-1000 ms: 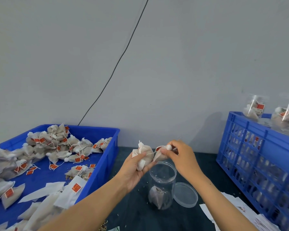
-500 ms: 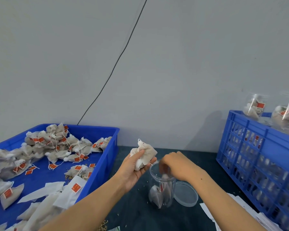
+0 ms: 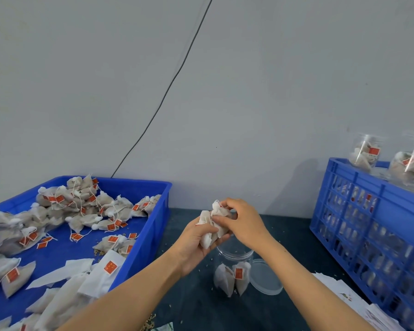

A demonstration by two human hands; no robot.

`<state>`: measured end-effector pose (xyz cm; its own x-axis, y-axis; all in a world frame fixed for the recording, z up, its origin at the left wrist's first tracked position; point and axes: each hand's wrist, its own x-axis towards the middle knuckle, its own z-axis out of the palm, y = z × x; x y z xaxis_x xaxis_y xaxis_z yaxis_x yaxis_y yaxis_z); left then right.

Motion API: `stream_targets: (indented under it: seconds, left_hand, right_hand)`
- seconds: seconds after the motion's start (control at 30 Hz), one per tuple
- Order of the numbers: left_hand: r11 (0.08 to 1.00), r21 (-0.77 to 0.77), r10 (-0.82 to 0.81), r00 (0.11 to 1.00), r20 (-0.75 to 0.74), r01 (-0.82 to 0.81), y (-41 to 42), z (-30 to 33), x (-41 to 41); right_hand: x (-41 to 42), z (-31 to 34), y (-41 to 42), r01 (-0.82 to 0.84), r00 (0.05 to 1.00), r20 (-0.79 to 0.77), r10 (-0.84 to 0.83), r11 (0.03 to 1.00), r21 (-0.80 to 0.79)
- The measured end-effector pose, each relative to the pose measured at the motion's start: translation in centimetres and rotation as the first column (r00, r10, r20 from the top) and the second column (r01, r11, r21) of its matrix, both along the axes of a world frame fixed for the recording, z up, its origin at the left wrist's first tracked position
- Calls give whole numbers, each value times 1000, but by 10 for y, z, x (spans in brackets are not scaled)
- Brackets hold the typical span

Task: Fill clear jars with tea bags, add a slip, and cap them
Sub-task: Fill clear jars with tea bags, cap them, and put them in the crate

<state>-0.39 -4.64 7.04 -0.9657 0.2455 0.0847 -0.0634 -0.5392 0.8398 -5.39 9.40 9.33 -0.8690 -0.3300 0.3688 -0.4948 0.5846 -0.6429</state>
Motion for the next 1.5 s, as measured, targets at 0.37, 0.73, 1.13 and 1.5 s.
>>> stream_targets:
  seconds: [0.37,0.73,1.13,1.5]
  left_hand:
    - [985,120,111,987,116,-125,-8,-1,-7]
    - [949,154,237,943,235,-277,-8,-1,-11]
    - [946,232,169,956,239,-225,-11,0,-10]
    - [933,359,-94,970,224,7,-6,5,-8]
  right_hand:
    - [-7,11,28,169,985,13,-174,928,-332]
    - [5,3,0,0,1000,-19,24,604,797]
    - [0,31,15,107,994,1,-112,952,286]
    - [6,-5,9,38,960,-265,87,900,434]
